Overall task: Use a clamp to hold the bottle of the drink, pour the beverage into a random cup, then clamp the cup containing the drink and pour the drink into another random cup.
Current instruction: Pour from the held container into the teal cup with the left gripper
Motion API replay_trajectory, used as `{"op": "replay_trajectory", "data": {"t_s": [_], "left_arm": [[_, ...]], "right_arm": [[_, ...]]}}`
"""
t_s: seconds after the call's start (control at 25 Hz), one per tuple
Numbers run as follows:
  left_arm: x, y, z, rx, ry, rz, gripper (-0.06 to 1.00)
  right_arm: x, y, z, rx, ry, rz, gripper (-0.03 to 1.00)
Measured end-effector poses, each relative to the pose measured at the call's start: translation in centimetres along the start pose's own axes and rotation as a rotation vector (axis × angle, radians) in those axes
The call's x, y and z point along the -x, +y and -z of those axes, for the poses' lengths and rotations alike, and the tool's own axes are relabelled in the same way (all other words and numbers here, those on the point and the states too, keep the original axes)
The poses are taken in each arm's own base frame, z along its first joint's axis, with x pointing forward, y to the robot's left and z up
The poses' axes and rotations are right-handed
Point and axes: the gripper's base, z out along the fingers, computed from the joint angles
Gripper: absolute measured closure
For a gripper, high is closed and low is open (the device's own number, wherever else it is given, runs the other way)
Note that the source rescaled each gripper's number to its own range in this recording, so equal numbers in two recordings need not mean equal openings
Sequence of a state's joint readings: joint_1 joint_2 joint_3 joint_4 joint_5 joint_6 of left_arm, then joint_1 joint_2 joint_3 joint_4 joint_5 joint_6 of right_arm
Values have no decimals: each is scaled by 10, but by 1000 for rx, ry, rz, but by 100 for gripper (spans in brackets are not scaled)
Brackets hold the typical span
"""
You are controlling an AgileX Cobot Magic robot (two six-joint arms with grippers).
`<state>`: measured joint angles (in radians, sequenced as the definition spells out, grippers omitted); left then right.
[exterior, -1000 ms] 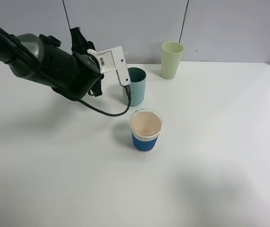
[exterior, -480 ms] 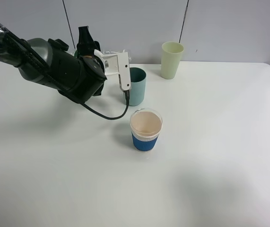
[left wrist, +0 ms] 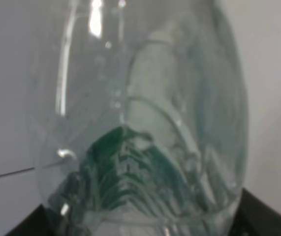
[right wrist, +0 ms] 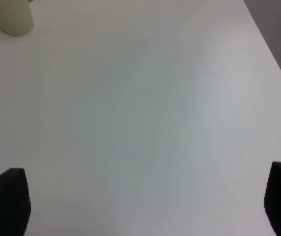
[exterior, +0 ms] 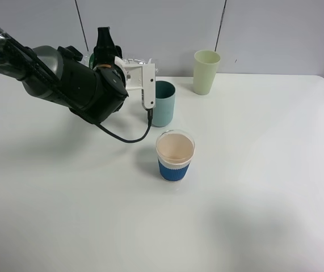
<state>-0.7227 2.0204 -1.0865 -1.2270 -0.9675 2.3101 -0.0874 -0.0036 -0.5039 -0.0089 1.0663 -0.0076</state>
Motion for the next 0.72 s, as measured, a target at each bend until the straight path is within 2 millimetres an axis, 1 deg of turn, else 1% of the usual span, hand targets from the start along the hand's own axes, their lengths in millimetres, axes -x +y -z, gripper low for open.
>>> {"op": "replay_trajectory", "data": {"t_s": [0.72], "left_arm": [[-1, 7, 0, 80, 16, -30, 94]], "right_arm": [[0, 0, 0, 0, 0, 0, -3]]}}
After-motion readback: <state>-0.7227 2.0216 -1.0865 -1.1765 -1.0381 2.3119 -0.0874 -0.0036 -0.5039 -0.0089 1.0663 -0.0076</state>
